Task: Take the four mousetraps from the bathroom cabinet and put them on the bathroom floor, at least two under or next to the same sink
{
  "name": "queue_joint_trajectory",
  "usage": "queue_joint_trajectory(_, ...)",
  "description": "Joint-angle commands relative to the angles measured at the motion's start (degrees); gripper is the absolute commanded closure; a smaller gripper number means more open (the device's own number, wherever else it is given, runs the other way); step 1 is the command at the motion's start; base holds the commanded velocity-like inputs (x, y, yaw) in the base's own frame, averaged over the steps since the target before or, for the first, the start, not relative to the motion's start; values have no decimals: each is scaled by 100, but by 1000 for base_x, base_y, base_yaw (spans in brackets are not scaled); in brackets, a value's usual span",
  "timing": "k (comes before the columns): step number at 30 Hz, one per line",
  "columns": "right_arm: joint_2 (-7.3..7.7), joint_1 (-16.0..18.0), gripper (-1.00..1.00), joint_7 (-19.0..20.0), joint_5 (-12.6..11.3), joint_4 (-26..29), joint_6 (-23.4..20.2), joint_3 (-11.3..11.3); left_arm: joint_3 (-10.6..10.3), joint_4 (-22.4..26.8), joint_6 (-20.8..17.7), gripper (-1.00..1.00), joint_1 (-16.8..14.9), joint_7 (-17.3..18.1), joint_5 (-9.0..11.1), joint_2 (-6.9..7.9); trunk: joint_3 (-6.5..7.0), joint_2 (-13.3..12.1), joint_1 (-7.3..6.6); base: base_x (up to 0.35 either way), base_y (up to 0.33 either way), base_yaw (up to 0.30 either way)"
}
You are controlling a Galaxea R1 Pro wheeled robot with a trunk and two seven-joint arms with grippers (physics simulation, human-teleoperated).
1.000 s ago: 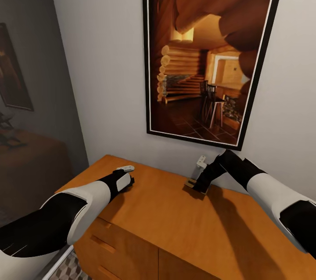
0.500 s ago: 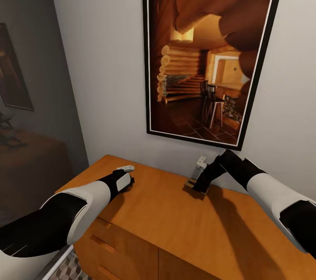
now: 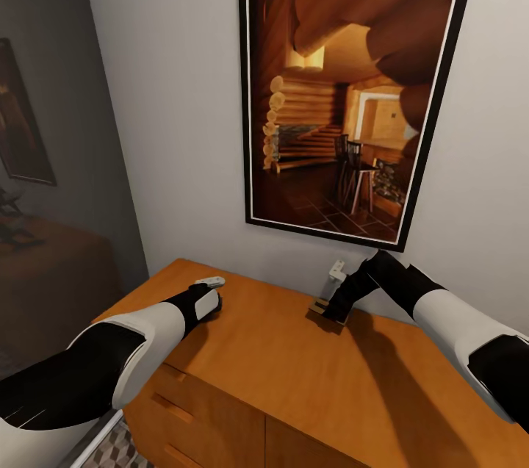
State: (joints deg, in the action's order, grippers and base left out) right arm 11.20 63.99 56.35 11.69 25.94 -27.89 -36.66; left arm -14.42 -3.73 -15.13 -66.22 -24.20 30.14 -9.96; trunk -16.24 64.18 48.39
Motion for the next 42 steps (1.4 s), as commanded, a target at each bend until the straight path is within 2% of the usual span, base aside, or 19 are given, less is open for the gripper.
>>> queue_joint_trajectory(1, 5, 2, 100, 16, 14, 16, -50, -8, 80, -14, -18, 100, -5, -10, 67, -4, -9, 5, 1, 0, 0, 0)
queue_joint_trajectory(42, 5, 5, 100, 16, 10, 16, -50, -9, 80, -14, -23, 100, -5, 49, 97, -4, 9, -36, -21, 0, 0, 0)
